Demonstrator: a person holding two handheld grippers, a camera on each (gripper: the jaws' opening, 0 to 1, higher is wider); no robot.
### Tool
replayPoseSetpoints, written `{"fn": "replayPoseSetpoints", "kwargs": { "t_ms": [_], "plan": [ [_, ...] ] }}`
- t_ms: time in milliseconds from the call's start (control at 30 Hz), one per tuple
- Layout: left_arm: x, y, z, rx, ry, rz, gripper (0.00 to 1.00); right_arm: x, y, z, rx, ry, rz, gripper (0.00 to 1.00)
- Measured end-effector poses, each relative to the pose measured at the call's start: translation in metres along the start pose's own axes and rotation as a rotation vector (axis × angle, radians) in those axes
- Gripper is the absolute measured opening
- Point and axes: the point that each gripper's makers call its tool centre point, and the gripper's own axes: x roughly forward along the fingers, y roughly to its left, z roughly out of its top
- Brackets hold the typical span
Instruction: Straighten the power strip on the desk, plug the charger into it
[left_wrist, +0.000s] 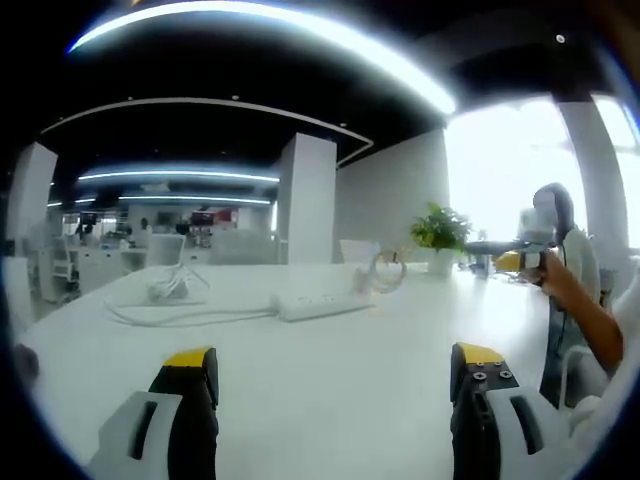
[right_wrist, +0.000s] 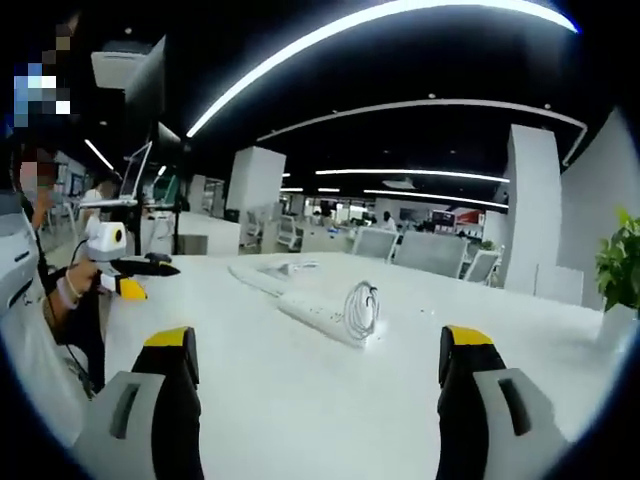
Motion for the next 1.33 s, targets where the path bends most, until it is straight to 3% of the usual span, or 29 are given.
{"fn": "replayPoseSetpoints", "kwargs": {
  "t_ms": [233, 433, 1333],
  "plan": [
    [0.001, 0.0, -0.001, -0.003, 0.0, 0.001, 0.99, -0.014, -0.002, -0.016, 0.046, 0.0, -0.042, 0.99],
    [0.001, 0.002, 0.0, -0.006, -0.003, 0.005, 0.99, -0.021, 0.0, -0.019, 0.069, -0.016, -0.075, 0.99],
    [0.002, 0.008, 0.005, -0.012, -0.016, 0.021, 0.99, -0.019, 0.006, -0.039, 0.114, 0.01, -0.12, 0.98]
  ]
}}
